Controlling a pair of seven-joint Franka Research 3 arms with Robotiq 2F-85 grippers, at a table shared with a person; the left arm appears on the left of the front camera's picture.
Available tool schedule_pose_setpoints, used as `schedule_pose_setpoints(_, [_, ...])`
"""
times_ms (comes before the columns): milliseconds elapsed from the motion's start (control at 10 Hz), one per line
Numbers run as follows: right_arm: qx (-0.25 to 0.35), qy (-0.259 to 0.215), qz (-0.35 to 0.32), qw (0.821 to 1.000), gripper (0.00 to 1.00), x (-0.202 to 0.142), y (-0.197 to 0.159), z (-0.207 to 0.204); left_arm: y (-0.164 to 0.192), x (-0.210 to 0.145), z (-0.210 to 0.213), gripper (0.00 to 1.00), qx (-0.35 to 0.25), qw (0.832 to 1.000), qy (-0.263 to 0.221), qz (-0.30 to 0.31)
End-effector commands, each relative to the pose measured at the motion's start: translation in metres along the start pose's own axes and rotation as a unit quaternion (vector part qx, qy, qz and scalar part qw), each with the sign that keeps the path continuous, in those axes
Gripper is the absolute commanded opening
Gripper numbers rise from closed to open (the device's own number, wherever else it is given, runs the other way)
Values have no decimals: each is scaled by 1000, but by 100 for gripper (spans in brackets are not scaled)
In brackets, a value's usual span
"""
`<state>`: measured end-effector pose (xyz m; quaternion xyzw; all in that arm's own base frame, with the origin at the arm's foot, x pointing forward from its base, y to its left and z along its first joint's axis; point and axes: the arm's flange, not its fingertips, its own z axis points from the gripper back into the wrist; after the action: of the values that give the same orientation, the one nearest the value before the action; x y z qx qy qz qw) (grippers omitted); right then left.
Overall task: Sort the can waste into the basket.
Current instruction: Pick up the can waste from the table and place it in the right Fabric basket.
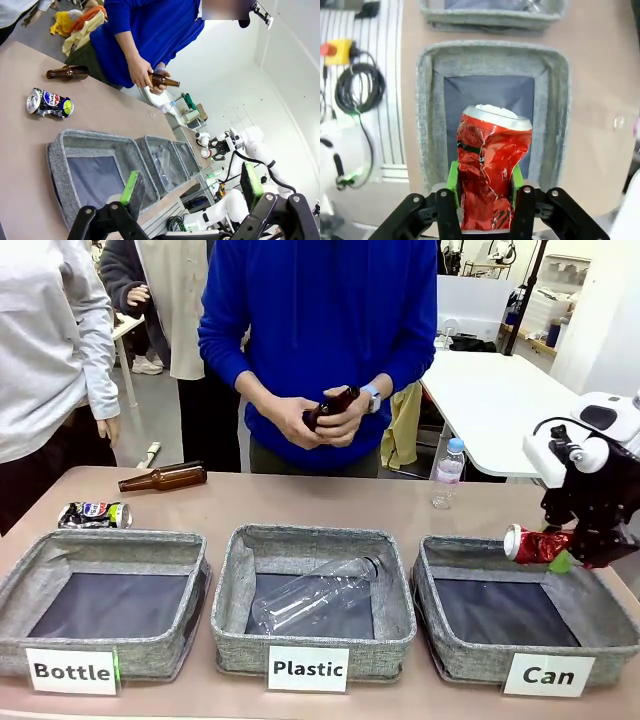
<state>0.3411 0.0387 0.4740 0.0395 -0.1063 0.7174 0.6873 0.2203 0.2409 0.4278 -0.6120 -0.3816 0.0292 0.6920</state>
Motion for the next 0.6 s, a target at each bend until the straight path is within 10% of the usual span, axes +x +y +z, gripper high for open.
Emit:
schedule_pose_setpoints(0, [4,-17,24,1000,63,-7,10,-21,-1,0,0,100,-7,1000,-3,-14])
schedule_pose_setpoints(100, [3,-14,23,1000,100,-7,9,-24,-1,0,0,100,-7,1000,-3,-14])
schedule_pose_setpoints(500, [6,-4,-13,1000,100,-4,7,-27,-1,0,0,100,-7,1000,-3,-14])
